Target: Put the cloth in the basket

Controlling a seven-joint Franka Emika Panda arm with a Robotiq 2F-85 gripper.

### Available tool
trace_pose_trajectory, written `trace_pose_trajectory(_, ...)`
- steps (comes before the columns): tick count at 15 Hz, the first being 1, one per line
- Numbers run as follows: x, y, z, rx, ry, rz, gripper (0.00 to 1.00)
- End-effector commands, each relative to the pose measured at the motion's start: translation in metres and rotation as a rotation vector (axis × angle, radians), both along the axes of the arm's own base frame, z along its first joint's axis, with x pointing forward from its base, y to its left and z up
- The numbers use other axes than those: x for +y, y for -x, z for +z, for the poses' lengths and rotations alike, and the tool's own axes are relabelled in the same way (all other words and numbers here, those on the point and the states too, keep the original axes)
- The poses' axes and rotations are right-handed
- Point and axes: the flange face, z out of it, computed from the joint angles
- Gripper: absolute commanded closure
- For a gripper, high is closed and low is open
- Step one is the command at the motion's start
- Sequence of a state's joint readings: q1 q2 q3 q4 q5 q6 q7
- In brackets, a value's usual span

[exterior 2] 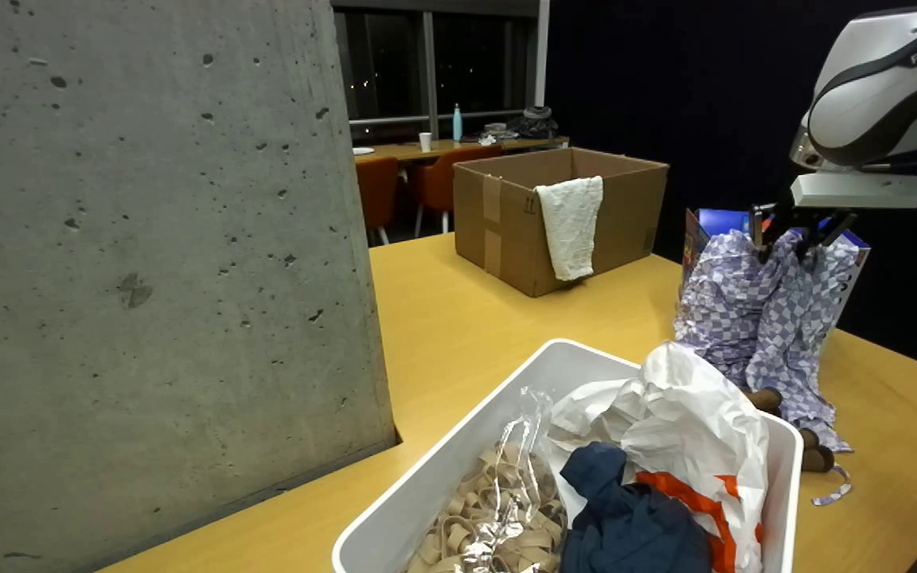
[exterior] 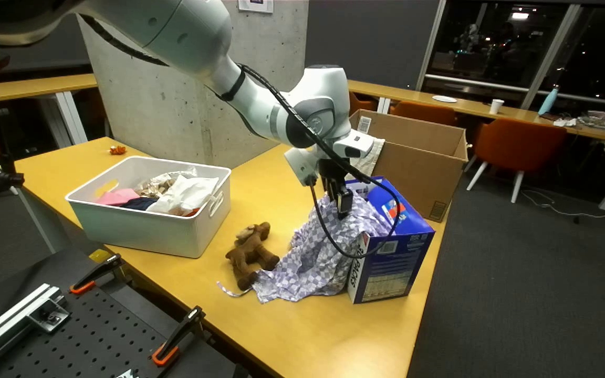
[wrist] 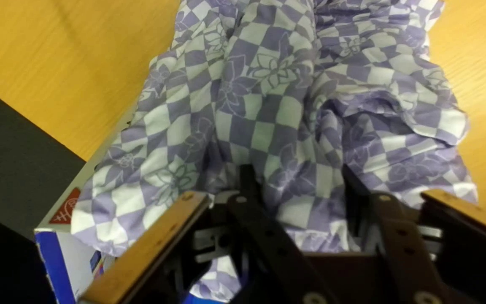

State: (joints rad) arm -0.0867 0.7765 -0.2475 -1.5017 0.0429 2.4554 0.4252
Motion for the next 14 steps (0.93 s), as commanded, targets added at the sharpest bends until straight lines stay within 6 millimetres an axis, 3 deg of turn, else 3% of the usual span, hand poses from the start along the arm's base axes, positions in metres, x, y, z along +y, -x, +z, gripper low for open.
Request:
trace_pose_trajectory(1, 0.007, 0.008, 0.026, -0.021, 0.007, -0.010, 0.80)
trace_pose_trajectory(4, 0.013, 0.018, 0.044, -0.036, 0.004, -0.015, 0.99)
trace_pose_trajectory(7, 0.018, 0.030, 0.063, -0.047, -0.006, -0.021, 1.00)
trace_pose_trajectory(11, 0.038, 0.068, 0.116, -0.062, 0.025, -0.026, 0.99)
trace_pose_trajectory(14, 0.065, 0.091, 0.158, -0.075, 0.074, -0.015, 0.99)
